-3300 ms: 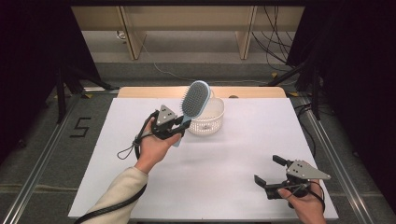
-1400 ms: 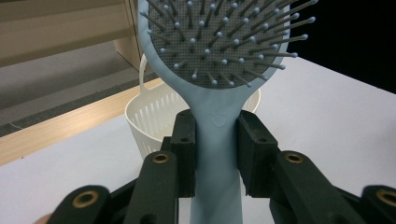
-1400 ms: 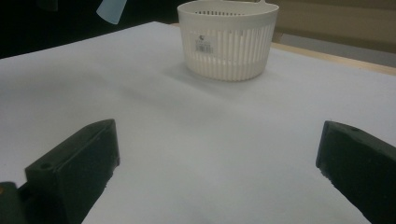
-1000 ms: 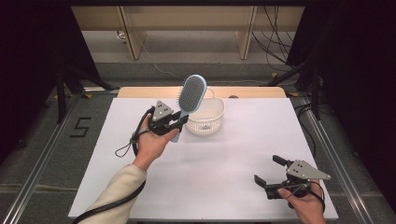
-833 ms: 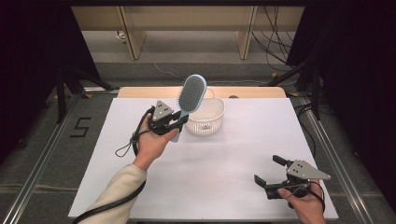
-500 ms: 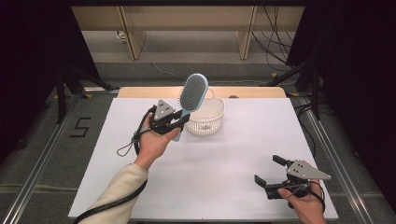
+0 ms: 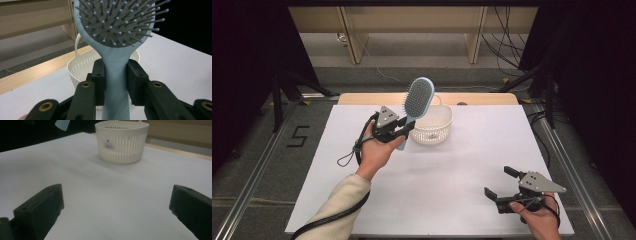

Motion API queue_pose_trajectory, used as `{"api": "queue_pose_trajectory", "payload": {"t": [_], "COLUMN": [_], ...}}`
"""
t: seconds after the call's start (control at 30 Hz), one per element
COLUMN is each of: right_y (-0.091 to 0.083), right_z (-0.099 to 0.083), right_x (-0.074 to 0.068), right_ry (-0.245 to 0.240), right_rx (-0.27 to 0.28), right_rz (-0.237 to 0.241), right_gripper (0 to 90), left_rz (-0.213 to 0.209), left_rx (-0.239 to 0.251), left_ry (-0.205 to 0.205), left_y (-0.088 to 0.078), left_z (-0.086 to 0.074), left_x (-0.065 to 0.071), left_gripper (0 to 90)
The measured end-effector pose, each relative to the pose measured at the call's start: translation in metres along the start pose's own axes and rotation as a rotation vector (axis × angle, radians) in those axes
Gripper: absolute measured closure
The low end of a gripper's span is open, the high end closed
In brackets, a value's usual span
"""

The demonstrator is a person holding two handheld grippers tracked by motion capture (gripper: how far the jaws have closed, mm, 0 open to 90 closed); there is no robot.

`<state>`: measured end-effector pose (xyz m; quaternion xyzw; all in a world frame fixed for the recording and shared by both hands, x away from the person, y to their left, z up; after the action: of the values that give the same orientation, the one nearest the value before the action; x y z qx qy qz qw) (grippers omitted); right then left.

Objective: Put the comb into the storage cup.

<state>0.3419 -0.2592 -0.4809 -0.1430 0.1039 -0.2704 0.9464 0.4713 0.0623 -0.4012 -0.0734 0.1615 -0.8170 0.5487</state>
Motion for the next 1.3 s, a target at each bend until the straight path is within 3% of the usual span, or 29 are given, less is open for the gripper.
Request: {"api": "queue_pose_trajectory", "payload": {"t": [1.3], "right_y": [0.001], "right_z": [0.000], "right_x": [0.000], "right_ry": [0.005], "right_rx": [0.008], "right_rz": [0.003], "right_gripper": [0.2], "left_rz": [0.006], "left_rx": [0.018], "left_ry": [-0.004], "left_y": [0.005], "left_z": [0.013], "left_x": [0.001], "left_gripper": [70.0]}}
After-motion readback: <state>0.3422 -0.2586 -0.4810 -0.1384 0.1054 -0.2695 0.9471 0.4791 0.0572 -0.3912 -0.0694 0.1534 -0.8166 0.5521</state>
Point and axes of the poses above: each handheld gripper's, and its own axes: y roughly forward along the jaws, z roughly out of its top, x roughly to its right, the point moved 6 cm from there along y, roughly forward along the jaws, and after that the axes turned 15 degrees about z, right-handed, at the moved point
